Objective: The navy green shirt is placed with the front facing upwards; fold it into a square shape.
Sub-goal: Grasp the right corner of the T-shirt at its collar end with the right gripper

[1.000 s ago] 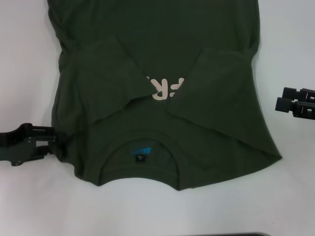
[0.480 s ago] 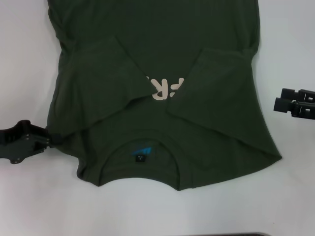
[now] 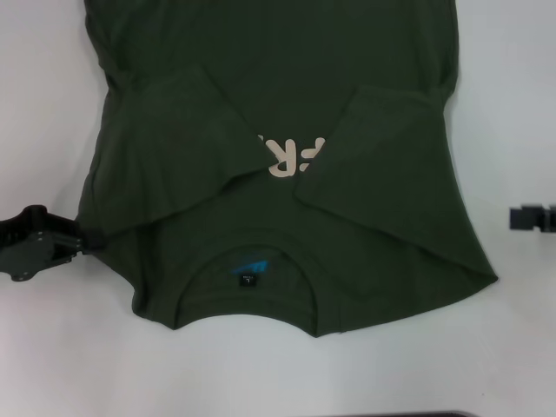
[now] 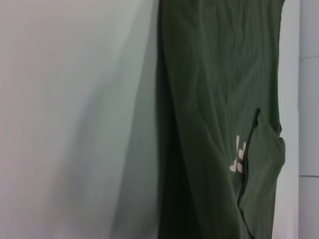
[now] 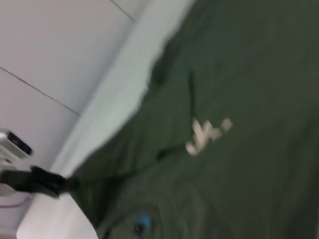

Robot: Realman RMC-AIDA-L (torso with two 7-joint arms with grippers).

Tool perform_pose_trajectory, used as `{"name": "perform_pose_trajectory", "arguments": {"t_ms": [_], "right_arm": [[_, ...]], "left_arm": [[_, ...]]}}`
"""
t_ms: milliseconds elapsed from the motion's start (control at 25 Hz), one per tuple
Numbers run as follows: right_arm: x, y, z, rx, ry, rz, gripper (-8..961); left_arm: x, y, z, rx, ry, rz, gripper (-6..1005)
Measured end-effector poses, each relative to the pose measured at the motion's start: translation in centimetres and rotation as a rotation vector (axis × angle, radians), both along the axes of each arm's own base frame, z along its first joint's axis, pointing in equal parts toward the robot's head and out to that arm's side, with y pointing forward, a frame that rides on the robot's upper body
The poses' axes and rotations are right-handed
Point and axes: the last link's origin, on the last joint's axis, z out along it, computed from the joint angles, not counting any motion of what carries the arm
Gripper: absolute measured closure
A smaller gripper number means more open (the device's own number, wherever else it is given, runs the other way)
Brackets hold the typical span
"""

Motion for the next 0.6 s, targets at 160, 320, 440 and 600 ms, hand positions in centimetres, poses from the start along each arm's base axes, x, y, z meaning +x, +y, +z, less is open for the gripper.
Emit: {"name": "perform_pose_trajectory", "arguments": {"t_ms": [160,320,440,600], "right_arm": [[0.5,0.1,0.8,-0.104,-0.033,-0.124,109],[0.4,0.5,1.0,-0.153,-0.045,-0.198,116],[0.1,0.7,0.4,-0.182,-0.042,-0.215,120],[0.2,0.3,-0.8,-0.248,-0.034,-0.240,126]], "left_arm": [[0.4,0.5,0.1,-0.001,0.003,-0.019,971],[1.0,1.3,0.3,-0.002,0.015,-0.056,966],[1.4,1.8,0.3,-0.005,0.023,-0.083,964],[1.6,2.2,0.5,-0.001,0.029,-0.104,963]]}}
